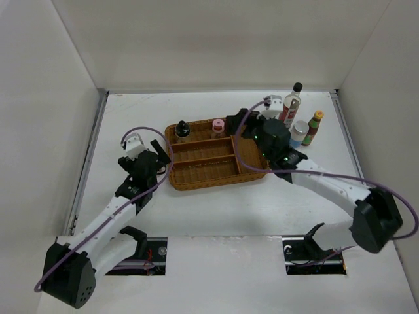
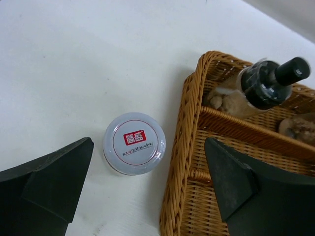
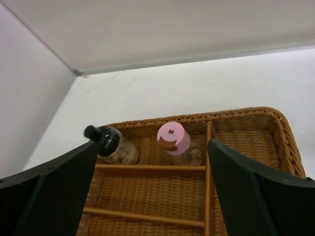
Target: Organize the condiment bottles
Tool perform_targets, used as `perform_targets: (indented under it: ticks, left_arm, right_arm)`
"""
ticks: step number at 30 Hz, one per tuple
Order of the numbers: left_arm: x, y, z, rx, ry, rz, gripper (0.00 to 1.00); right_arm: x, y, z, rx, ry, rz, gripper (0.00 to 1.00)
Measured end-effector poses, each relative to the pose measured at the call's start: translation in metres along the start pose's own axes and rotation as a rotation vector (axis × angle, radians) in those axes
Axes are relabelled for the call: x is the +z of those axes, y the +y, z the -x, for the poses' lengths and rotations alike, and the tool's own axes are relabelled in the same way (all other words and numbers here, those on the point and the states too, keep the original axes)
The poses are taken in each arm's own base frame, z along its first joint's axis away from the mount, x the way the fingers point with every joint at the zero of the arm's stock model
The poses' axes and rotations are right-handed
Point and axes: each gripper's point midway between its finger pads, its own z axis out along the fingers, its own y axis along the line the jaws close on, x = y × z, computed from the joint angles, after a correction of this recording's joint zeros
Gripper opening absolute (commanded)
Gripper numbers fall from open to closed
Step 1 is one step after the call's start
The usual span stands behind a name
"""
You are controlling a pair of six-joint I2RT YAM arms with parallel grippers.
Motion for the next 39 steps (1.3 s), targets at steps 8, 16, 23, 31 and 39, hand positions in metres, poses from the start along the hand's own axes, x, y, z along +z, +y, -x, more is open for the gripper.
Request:
perform_targets:
  ticks: [8,16,23,31,39]
  left_arm:
    - [0.017,0.009,-0.018,0.104,0.054,0.088,1.00]
    - [0.033,0.024,-0.040,0.192,0.097,0.184,0.98]
    - [0.044,0.025,-0.047,0.217,0.108,0.203,0.68]
    - [0.035,0.022,-0.032,0.238,0.088,0.184,0.36]
    - [-0.003,-0.014,0.054,0.154,-0.086,0.079,0.35]
  right_arm:
    - [-0.065,-0.011,-0.047,0.075,0.096,0.056,1.00]
    - [-0.129,-0.032,-0.052,0.139,0.041,0.115,1.00]
    - [-0.142,-0.045,-0.072,0.174,0.041,0.110,1.00]
    - [-0.141,-0.042,-0.064,0.193,0.013,0.125,1.00]
    - [-0.143,-0.043,-0.065,0.203,0.009,0.126,1.00]
